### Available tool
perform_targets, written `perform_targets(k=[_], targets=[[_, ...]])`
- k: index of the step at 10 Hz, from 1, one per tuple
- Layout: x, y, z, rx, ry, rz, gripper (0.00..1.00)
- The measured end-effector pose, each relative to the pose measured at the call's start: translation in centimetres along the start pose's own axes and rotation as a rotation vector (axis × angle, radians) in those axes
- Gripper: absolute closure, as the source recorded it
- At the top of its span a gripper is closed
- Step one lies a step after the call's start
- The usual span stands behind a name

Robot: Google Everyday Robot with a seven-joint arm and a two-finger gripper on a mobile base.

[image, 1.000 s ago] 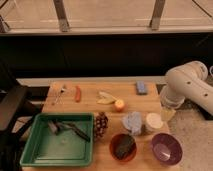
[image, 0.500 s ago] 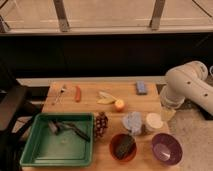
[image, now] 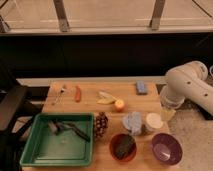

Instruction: Place banana in paper cup

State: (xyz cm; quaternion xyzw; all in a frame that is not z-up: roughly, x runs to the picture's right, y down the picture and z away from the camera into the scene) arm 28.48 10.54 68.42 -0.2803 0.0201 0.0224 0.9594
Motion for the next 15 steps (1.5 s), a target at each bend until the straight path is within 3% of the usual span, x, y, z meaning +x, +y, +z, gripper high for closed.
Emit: perform_targets(k=[6,9,12,15], targets=[[0.0,-0.4,-0.1,0.004,-0.004,0.014,0.35],[-1.1,-3.9,0.0,0.001,-0.019,0.072,0.35],[-4.9,-8.5,0.8,-0.019,-0.058,0.107,0.35],[-9.4,-9.8,2.2,-0.052,-0.135,0.076,0.35]])
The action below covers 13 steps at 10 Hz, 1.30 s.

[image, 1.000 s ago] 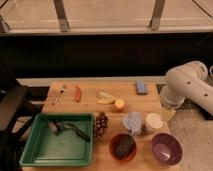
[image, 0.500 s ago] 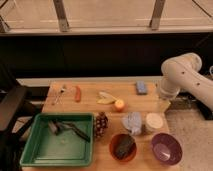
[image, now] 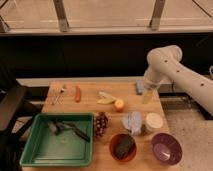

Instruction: Place banana in paper cup

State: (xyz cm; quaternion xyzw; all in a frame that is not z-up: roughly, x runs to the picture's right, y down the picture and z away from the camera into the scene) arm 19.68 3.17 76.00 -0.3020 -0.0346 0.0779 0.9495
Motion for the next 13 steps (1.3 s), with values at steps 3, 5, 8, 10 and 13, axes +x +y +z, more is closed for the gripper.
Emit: perform_targets(k=[3,5,8,10,13], targets=[[-5.5,0.6,1.7,-0.050,-0.051,-0.077,0.35],[-5.2,0.8,1.7,-0.053,-0.047,-0.077,0.35],[-5.2,0.8,1.7,-0.055,-0.046,-0.078,0.35],[-5.4,0.6,1.4,-0.040,-0.052,-0.076,0.35],[-9.9,-1.4,0.4,0.010,-0.092,-0.102,0.35]])
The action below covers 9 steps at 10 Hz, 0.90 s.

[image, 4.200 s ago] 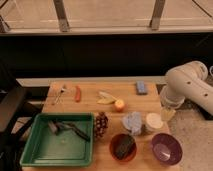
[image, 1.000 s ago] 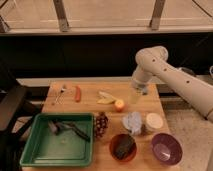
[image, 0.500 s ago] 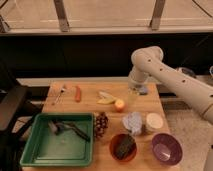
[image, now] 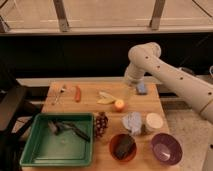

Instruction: Place banana in paper cup

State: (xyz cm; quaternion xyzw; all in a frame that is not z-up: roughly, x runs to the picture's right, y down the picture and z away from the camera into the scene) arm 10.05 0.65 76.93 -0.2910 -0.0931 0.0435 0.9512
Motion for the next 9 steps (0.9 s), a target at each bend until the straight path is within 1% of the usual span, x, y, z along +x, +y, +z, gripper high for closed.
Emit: perform_targets(k=[2,3,6,8,9], targets=[[-3.6,-1.3,1.6,-0.010,-0.026,-0.027,0.35],[-5.6,-2.3,2.9,-0.014,-0.040,-0.040,0.35],[-7.5,-4.5,6.4,-0.011,-0.049,-0.048,0.35],[-7.9,-5.3,8.0,-0.005,-0.039,-0.032,0.35],[-7.7,-5.7,9.1,-0.005,-0.027,-0.018,0.35]])
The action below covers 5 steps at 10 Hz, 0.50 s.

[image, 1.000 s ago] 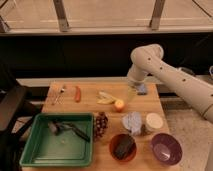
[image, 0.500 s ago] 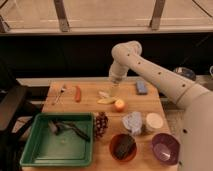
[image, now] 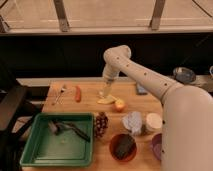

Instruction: Place banana in paper cup

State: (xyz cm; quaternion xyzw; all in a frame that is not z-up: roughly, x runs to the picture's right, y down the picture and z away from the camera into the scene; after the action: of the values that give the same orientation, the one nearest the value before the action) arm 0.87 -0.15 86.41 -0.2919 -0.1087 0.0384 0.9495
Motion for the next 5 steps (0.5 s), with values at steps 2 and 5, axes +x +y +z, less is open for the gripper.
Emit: perform_targets(k=[2,5], targets=[[0.1,-0.6,1.6,0.018,0.026,0.019,0.35],[0.2,-1.2,4.8,0.023,0.037,0.034,0.35]])
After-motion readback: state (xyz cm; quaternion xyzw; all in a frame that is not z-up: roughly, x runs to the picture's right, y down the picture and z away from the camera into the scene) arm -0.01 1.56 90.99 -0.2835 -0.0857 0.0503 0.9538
